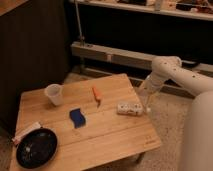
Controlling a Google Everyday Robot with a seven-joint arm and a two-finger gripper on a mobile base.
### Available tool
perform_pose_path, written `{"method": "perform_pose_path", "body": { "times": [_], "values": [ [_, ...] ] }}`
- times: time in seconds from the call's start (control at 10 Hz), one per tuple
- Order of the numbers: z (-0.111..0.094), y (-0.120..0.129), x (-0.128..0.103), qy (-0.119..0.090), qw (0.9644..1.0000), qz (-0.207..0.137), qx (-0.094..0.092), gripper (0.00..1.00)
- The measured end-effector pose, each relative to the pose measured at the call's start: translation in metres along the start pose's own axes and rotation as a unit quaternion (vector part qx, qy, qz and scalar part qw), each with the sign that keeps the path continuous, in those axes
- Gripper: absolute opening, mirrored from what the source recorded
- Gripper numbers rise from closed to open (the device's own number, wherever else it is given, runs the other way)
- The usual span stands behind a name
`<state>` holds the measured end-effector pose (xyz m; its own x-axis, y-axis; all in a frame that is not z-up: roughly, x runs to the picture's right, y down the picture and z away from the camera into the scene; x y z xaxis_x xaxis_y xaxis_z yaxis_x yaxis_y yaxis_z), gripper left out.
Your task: Stand the bottle upright
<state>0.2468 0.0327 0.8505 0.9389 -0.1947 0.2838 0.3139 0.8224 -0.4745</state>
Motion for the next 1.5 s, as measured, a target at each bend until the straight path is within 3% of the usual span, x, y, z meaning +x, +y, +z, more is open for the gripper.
{"method": "perform_pose_path", "body": {
  "times": [0.3,0.5,1.0,1.2,1.5],
  "values": [
    [0.0,-0.001,-0.001,0.0,1.0,0.0,0.0,0.62],
    [-0.001,-0.002,-0.009,0.005,0.9997,0.022,-0.002,0.62],
    [0.0,-0.018,-0.109,0.016,0.9936,0.111,-0.012,0.62],
    [0.0,-0.017,-0.125,0.019,0.9919,0.125,-0.013,0.62],
    [0.0,-0.016,-0.124,0.022,0.9917,0.126,-0.012,0.62]
  ]
}}
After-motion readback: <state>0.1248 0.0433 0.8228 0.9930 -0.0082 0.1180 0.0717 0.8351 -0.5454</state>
